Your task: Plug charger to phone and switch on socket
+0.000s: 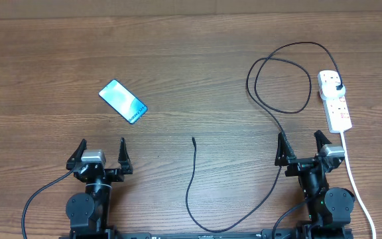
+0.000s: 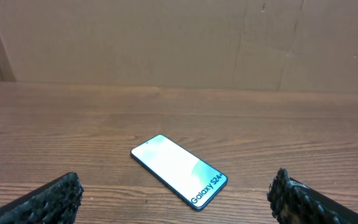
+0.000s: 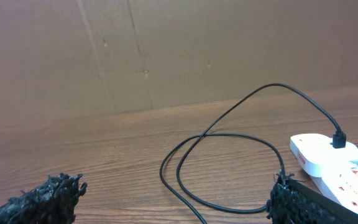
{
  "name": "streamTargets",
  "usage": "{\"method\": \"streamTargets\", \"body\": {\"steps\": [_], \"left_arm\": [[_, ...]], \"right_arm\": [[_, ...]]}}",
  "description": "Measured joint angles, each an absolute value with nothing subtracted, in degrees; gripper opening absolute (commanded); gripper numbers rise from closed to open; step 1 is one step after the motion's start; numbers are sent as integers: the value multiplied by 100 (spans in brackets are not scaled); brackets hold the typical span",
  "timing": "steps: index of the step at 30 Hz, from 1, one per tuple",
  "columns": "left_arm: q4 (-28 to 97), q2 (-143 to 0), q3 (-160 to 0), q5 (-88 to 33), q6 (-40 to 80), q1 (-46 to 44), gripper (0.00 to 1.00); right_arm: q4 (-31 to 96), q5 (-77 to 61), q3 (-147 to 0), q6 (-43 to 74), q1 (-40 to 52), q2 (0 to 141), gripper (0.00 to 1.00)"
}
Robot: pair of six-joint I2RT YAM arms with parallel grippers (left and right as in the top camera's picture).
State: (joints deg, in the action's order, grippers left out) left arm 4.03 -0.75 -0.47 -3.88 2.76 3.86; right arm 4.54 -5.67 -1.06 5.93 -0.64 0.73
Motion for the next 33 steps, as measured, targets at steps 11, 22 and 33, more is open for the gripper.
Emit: {"method": "streamTargets", "body": {"steps": [11,22,33], "left_arm": [[403,-75,-47,-388,276,386,100],[403,-75,-47,-399,276,386,100],[504,-75,-91,-545,279,386,100]], "right_arm": [[454,-567,-106,596,-64,73,100],[451,-569,-106,593,-64,73,100],[454,-567,-106,593,-64,73,100]]}}
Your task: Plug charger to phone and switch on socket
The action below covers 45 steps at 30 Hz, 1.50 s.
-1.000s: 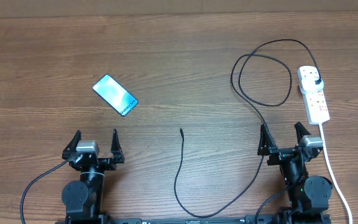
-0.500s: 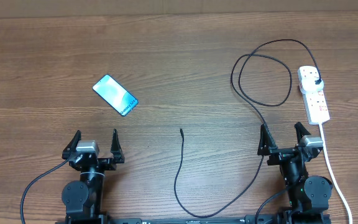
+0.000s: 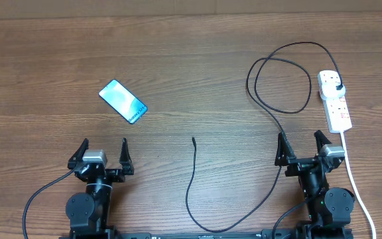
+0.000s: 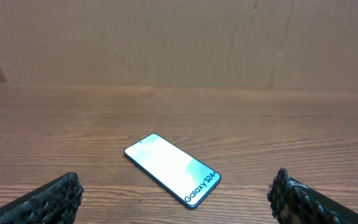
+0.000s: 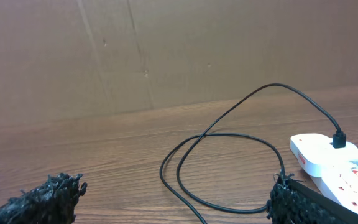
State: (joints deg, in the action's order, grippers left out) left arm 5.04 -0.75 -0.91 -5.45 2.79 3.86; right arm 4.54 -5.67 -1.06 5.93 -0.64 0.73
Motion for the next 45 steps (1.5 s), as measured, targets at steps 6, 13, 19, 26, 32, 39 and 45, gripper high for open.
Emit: {"method": "streamTargets", "body": {"steps": [6,13,19,26,32,39,45], "left_arm": [[1015,-75,-349,-593,279,386,100],[1520,-110,-939,-611,281,386,100],[1544,-661,-1494,-633,281,386,100],[1756,-1964,-2436,-652,281,386,100],[2154,-3317,-3553,-794,281,386,100],[3216,-4810,-5133,-873,281,386,100],[4449,-6184,-6416,-886,276,386,100]], "right_arm": [[454,-567,-106,593,-64,73,100],[456,-569,-106,596,-64,73,100],[456,-567,-106,593,-64,73,100],[458,-567,-106,596,-64,73,100],[456,-567,-106,593,-64,73,100],[458,-567,-106,593,-64,73,100],[458,-567,-106,593,-64,73,100]]}}
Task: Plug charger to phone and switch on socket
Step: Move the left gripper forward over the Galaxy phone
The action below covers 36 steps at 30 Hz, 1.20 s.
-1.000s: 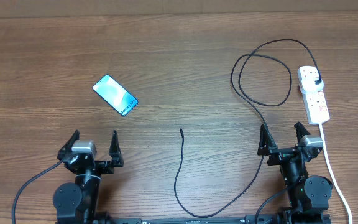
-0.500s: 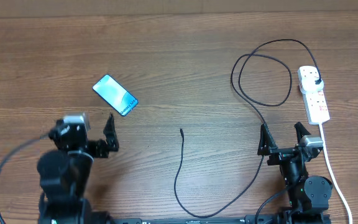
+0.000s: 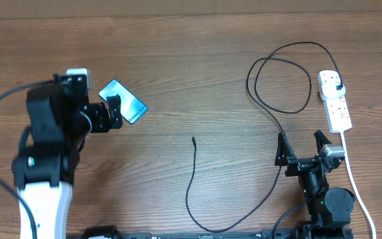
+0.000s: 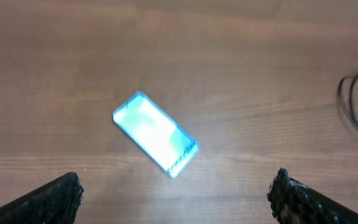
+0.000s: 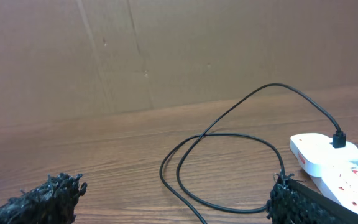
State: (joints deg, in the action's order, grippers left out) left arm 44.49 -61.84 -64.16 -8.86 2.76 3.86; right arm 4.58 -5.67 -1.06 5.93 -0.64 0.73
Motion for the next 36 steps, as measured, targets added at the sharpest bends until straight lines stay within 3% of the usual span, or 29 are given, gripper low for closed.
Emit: {"method": "streamTargets", "body": {"steps": [14,36], "left_arm": [[4978,-8125,-6829,-947,276,386,100],[4805,-8370,-6829,-969,456,167,100]], "right_arm": [[458,-567,-106,593,-64,73,100],[456,-567,-106,593,-64,73,100]]}}
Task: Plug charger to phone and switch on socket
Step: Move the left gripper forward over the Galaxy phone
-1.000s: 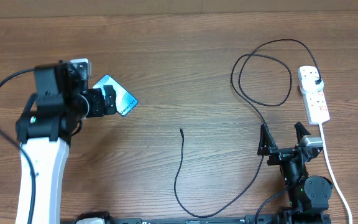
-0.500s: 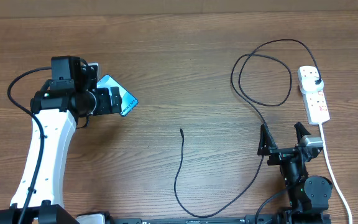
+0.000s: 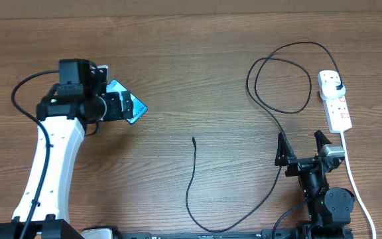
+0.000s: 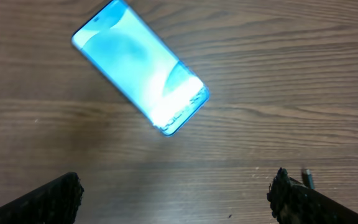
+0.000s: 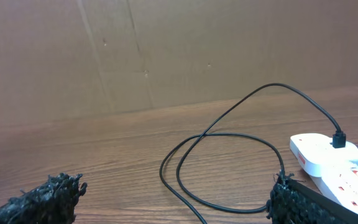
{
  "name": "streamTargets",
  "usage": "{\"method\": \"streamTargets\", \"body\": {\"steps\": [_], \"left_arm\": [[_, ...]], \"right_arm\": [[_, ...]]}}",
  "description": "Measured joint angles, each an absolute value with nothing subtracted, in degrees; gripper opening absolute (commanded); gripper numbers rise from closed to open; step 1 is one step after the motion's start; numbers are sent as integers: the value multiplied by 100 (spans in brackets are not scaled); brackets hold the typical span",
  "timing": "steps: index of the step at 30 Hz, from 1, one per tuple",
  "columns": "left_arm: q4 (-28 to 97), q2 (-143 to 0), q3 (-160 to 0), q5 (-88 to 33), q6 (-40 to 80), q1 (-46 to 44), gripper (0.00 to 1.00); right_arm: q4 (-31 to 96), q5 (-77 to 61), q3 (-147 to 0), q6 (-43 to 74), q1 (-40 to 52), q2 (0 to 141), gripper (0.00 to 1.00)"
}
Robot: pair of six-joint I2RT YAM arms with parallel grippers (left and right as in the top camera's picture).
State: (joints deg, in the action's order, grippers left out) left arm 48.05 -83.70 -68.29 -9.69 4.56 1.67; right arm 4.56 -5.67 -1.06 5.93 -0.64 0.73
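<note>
The phone point(image 4: 140, 74), screen lit blue, lies flat and slanted on the wooden table; the overhead view shows only part of the phone point(image 3: 133, 109), the rest hidden under my left gripper. My left gripper point(image 4: 176, 202) hangs open above it, looking straight down, with nothing between its fingers point(image 4: 45, 200). The black charger cable's free tip point(image 3: 193, 139) rests mid-table and shows as the tip point(image 4: 307, 179) in the left wrist view. The cable loops point(image 5: 229, 168) to a plug in the white power strip point(image 3: 335, 99). My right gripper point(image 3: 302, 147) rests open at the near edge.
A cardboard wall point(image 5: 179, 56) stands behind the table's far edge. The cable runs from its tip down toward the near edge, then up past the right gripper into a loop point(image 3: 280, 76). The strip's white lead point(image 3: 357, 186) trails off to the right of the right arm.
My left gripper has come closer to the phone, which now fills more of the left wrist view and sits higher in it. The cable tip has come into that view. The right arm is unchanged.
Both grippers first rested open at the near edge, the phone lying ahead of the left one. The left wrist then turned slightly. Later the left arm was stretched out above the phone, looking down. Now it is nearer the phone, still open. Phone, cable and strip have stayed put.
</note>
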Motion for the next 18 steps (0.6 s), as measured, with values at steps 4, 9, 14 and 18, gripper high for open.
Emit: {"method": "streamTargets", "body": {"steps": [4,9,14,18], "left_arm": [[4663,-8370,-6829,-969,541,-117,100],[4624,-8370,-6829,-884,838,-338,100],[4628,-8383,-6829,-803,1256,-338,99],[4626,-8562,-6834,-790,1686,-340,100]], "right_arm": [[458,-567,-106,593,-67,73,100],[460,-565,-106,596,-64,73,100],[458,-567,-106,593,-64,73,100],[458,-567,-106,593,-64,73,100]]}}
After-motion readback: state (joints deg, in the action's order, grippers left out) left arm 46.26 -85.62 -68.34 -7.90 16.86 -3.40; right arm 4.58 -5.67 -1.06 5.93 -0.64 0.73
